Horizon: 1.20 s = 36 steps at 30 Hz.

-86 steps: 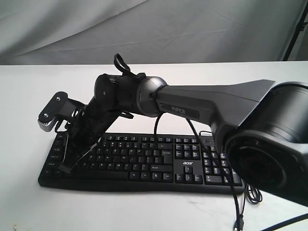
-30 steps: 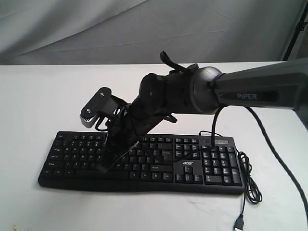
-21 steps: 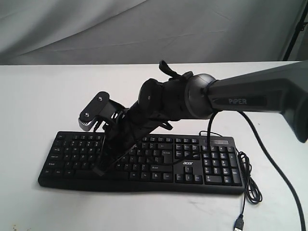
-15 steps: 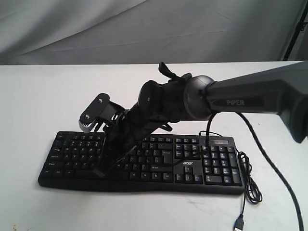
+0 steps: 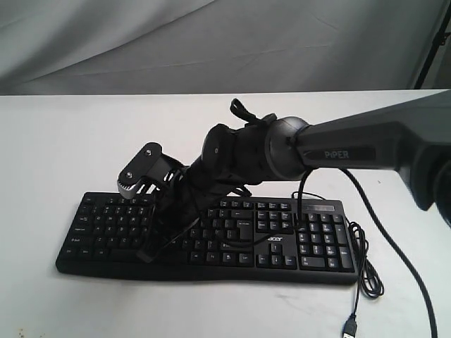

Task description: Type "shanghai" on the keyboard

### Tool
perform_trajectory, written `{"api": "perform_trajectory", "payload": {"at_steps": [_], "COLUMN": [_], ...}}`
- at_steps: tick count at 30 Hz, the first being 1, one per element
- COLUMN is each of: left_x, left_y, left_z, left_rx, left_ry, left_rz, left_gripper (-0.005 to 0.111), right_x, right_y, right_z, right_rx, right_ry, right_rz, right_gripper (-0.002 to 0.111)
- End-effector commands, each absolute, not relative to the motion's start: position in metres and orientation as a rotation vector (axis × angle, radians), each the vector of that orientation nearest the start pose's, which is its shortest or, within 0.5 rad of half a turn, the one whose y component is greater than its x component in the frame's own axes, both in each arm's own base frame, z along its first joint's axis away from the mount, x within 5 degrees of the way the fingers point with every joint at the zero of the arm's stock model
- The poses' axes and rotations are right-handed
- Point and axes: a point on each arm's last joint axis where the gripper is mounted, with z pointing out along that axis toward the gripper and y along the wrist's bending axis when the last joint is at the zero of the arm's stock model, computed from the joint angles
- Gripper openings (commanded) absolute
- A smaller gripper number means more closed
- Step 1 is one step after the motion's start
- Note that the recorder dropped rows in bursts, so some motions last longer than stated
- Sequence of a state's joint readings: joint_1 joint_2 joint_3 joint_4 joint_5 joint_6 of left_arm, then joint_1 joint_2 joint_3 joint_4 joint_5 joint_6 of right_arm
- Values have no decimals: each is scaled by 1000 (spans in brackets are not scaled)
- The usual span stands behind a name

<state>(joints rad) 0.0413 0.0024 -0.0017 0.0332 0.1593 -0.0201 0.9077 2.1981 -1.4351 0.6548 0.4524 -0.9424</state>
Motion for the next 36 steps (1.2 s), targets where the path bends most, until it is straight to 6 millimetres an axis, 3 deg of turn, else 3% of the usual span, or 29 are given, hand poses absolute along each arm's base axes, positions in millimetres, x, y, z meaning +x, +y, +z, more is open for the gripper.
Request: {"api": "perform_trajectory", "payload": {"at_steps": [1, 5, 9, 13, 18, 36], "left_x": [56, 56, 56, 56, 56, 56], "left_y": [2, 2, 2, 2, 2, 2], "left_z": [199, 199, 199, 199, 199, 199], "left_rx": [-24, -24, -24, -24, -24, -24], "left_ry": [1637, 1637, 1637, 1637, 1637, 1637], "left_rz": [39, 39, 39, 39, 39, 39], "left_gripper": [0, 0, 0, 0, 0, 0], "right_x": [260, 264, 264, 262, 262, 260], "right_y": [370, 383, 410, 439, 459, 462], "right_z": [125, 151, 162, 156, 144, 124], "right_rx": [-1621, -1632, -1657, -1720, -1793, -1832], "right_ry": [2062, 1987, 1916, 1900, 1911, 1954], "right_rz": [537, 567, 586, 631, 647, 623], "right_gripper": [0, 0, 0, 0, 0, 0]}}
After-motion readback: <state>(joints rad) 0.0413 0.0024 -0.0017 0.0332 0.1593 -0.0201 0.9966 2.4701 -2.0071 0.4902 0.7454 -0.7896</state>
